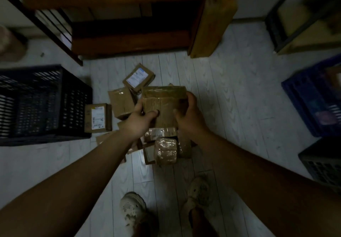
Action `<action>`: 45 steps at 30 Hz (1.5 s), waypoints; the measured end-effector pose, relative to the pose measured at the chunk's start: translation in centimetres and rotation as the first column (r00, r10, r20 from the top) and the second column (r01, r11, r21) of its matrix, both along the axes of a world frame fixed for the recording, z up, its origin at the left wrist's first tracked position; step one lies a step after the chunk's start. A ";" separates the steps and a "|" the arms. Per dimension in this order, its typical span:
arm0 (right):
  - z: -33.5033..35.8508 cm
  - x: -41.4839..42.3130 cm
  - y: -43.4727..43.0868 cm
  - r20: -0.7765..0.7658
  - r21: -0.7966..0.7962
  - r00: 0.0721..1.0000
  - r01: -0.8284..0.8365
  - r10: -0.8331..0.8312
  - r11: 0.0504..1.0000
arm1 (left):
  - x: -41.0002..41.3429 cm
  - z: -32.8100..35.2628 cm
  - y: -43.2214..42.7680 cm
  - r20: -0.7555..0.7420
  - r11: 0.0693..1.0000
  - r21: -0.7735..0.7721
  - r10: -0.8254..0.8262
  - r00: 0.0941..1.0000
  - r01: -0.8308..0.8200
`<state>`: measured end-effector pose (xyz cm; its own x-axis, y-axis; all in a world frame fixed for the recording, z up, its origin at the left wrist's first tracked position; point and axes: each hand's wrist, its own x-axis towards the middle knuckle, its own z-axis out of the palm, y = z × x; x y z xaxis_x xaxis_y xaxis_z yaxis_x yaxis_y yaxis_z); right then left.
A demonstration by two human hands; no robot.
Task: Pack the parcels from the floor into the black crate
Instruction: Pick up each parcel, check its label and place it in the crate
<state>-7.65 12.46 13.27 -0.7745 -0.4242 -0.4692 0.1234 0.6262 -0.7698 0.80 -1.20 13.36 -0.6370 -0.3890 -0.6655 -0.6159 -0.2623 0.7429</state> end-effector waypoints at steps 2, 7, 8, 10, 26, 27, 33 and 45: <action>6.3 0.8 -1.2 -0.032 -0.024 0.999 0.001 -0.001 1.000 | 0.8 6.5 -1.0 -0.064 0.999 -0.046 -0.002 0.998 -0.001; 20.8 3.5 -3.1 -0.154 -0.199 0.985 0.047 -0.079 0.979 | 3.6 21.6 -3.1 -0.241 0.993 -0.117 -0.016 0.970 -0.013; 23.5 4.0 -3.4 -0.187 -0.243 0.976 0.067 -0.114 0.968 | 4.1 24.1 -3.4 -0.270 0.992 -0.124 0.003 0.963 -0.038; 28.3 5.0 -3.8 -0.202 -0.327 0.961 0.116 -0.189 0.938 | 4.8 28.9 -3.6 -0.314 0.980 -0.180 0.029 0.949 -0.089; 50.6 8.4 -1.2 -0.371 -0.599 0.896 -0.029 -0.245 0.801 | 10.3 51.5 -1.9 -0.669 0.881 -0.314 0.060 0.741 -0.354; 51.4 8.6 -1.3 -0.361 -0.627 0.897 -0.029 -0.257 0.779 | 10.7 52.5 -2.0 -0.678 0.877 -0.289 0.096 0.728 -0.384; 55.7 11.5 -3.7 -0.400 -0.695 0.879 -0.104 -0.261 0.712 | 14.6 56.6 -3.5 -0.735 0.859 -0.186 0.200 0.648 -0.477; 57.9 26.7 -18.7 -0.412 -0.750 0.896 -0.232 -0.164 0.619 | 31.4 58.3 -16.7 -0.793 0.813 -0.240 0.151 0.590 -0.531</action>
<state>19.04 -6.22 71.13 -0.7731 -0.4963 0.3951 -0.3256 -0.2240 -0.9186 32.21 -17.91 71.62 -0.5744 -0.7866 0.2265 0.2279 0.1121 0.9672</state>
